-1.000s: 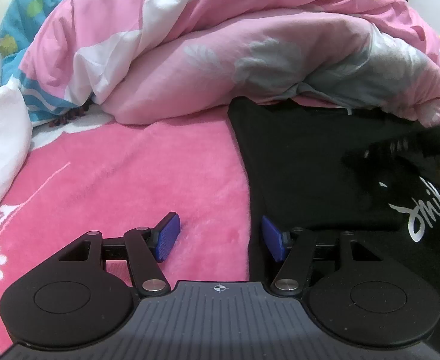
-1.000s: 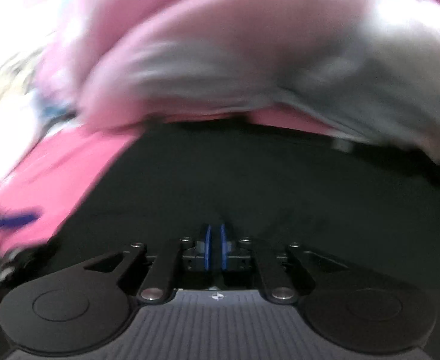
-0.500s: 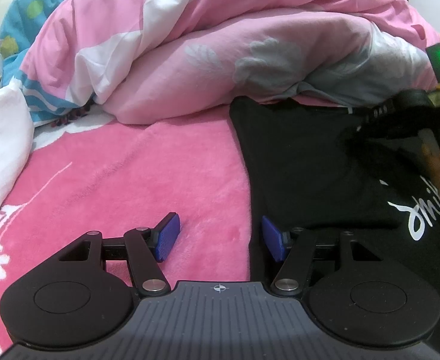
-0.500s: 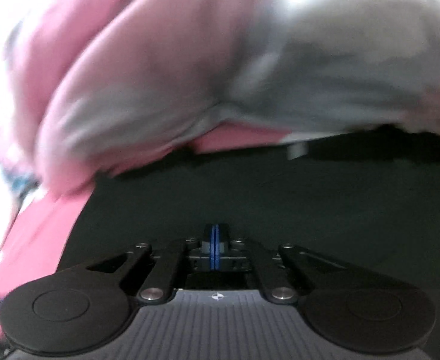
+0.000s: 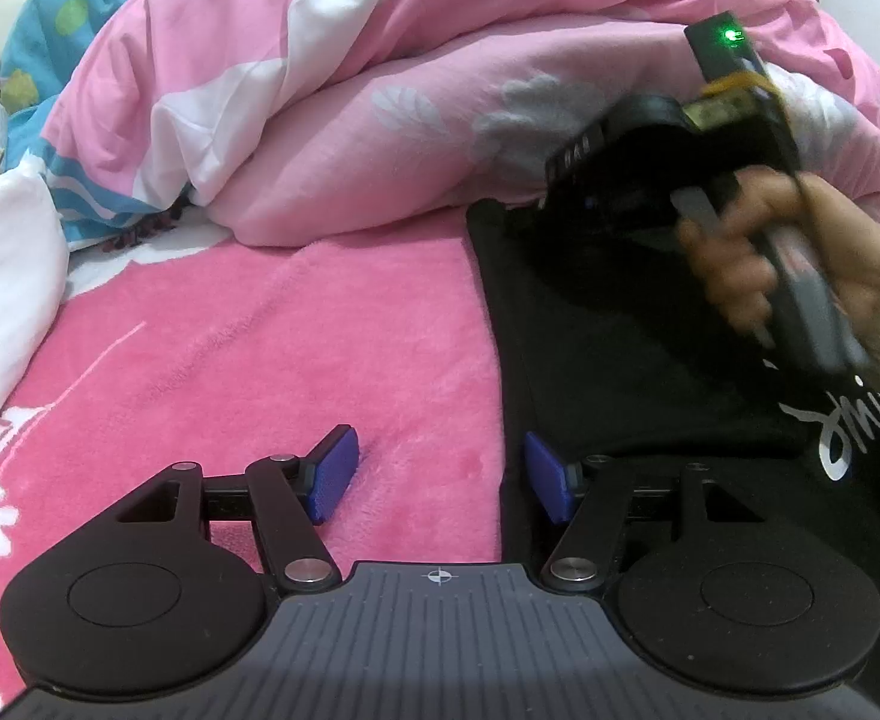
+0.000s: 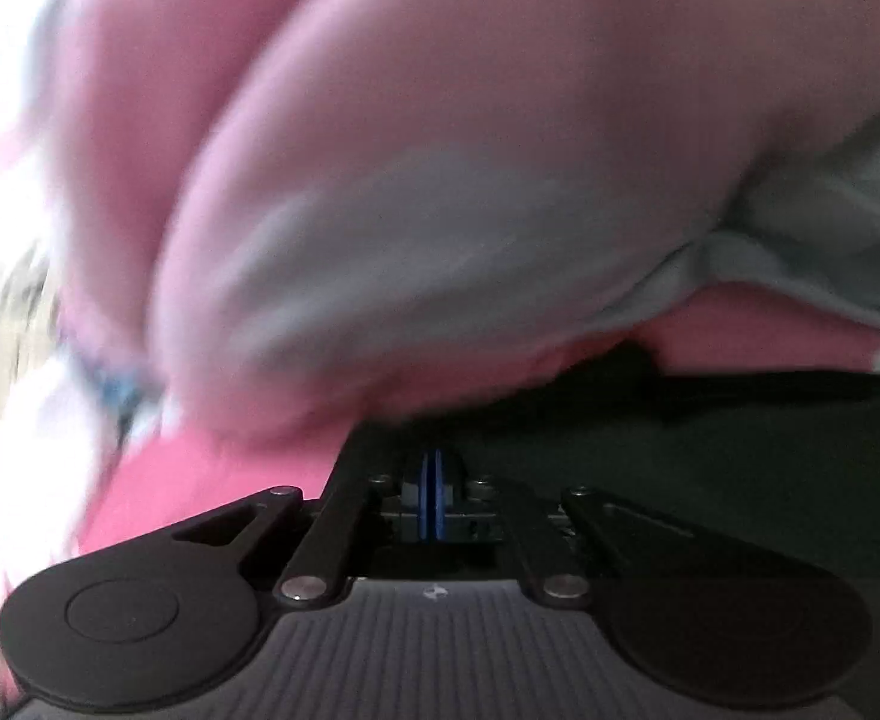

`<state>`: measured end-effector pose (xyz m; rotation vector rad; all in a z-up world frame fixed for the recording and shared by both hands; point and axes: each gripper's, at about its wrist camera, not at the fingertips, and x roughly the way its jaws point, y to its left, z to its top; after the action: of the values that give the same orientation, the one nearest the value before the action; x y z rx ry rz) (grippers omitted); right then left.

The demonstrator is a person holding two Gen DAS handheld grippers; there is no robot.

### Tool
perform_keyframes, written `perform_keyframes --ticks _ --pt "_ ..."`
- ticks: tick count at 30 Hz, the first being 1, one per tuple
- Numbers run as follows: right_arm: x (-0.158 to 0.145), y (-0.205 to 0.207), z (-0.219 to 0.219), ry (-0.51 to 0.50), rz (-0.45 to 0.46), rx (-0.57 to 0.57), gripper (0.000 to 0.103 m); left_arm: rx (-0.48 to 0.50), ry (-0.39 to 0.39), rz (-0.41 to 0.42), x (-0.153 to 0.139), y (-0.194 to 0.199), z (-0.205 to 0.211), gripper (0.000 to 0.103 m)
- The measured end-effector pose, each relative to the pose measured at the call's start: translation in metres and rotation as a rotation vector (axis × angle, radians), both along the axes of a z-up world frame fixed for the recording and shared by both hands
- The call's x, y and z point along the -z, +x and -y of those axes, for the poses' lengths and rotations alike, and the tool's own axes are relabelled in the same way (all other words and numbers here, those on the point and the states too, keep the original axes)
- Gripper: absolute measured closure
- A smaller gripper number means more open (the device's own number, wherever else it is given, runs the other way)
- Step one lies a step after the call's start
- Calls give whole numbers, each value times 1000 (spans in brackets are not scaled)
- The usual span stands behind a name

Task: Fold clothes

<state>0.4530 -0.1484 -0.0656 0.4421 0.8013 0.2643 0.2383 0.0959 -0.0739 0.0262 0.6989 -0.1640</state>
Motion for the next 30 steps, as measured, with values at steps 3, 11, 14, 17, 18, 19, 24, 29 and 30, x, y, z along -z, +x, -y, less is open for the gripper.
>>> perform_keyframes --ticks 3,11,14,17,18,19,24,29,30 --pt "-9 -4 7 29 21 42 101 0 1 -2 -1 0 0 41" --pt "-5 -13 -41 77 -55 -253 101 -3 5 -4 -1 0 2 41" --pt "11 9 -49 76 -68 -202 103 -2 2 -3 -1 0 1 41" --pt "19 24 -41 158 -63 -84 103 0 -6 -4 -1 0 -1 41" --pt "20 25 -39 164 -58 -43 103 0 -8 -5 -2 0 -1 41" --pt "21 26 -36 170 -53 -1 103 0 -10 -6 -2 0 -1 41" --pt "5 -8 -13 231 -32 70 102 -7 -32 -13 -5 0 -5 41" --pt "-18 -74 -2 268 -48 -11 101 -45 -63 -16 -11 -3 -19 41" --pt "-17 -88 -5 273 -62 -38 101 -58 -63 -14 -11 -3 -22 41"
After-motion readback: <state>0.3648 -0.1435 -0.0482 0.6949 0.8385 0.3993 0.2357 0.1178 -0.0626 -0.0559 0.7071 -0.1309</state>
